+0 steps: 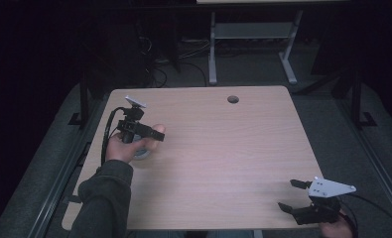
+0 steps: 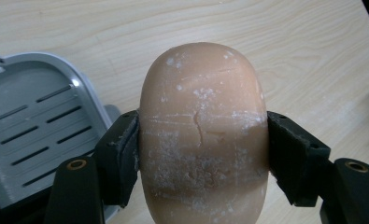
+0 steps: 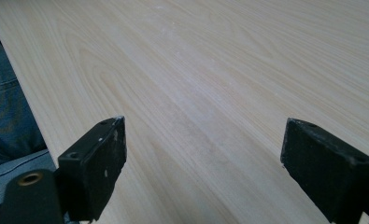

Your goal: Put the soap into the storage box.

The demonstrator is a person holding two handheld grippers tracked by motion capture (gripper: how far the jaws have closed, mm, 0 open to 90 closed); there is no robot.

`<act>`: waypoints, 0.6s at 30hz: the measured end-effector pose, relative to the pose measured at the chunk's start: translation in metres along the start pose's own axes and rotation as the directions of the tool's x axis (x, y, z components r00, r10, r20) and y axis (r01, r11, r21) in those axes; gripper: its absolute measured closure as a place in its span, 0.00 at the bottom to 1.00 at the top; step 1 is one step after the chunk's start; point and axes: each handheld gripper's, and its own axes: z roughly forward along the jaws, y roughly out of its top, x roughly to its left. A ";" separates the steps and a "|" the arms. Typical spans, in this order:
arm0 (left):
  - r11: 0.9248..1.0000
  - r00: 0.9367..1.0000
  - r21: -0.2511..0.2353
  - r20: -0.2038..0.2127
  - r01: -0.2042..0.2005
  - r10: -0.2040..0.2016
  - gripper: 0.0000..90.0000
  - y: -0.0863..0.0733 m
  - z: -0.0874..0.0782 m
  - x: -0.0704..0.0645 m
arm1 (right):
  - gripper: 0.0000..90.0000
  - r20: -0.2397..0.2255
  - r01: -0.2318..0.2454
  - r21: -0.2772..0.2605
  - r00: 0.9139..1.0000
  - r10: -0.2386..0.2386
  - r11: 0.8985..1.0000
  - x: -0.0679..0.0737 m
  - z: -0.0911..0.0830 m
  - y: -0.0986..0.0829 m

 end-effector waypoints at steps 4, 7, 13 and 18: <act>1.000 1.000 -0.001 -0.010 0.007 -0.007 0.36 0.002 -0.004 0.005 | 0.15 -0.001 -0.002 0.001 1.000 0.002 1.000 0.000 0.000 0.000; 1.000 1.000 -0.007 -0.016 0.017 -0.017 0.36 0.003 -0.006 0.008 | 0.15 0.000 -0.001 -0.002 1.000 0.001 1.000 0.000 0.000 0.000; 1.000 0.999 -0.007 -0.031 0.026 -0.026 0.36 0.004 -0.009 0.014 | 0.15 0.000 0.000 -0.003 1.000 0.000 1.000 0.000 0.000 0.000; 0.999 0.998 -0.012 -0.045 0.040 -0.041 0.36 0.005 -0.011 0.021 | 0.15 0.001 0.004 -0.006 1.000 -0.004 1.000 -0.001 0.000 0.000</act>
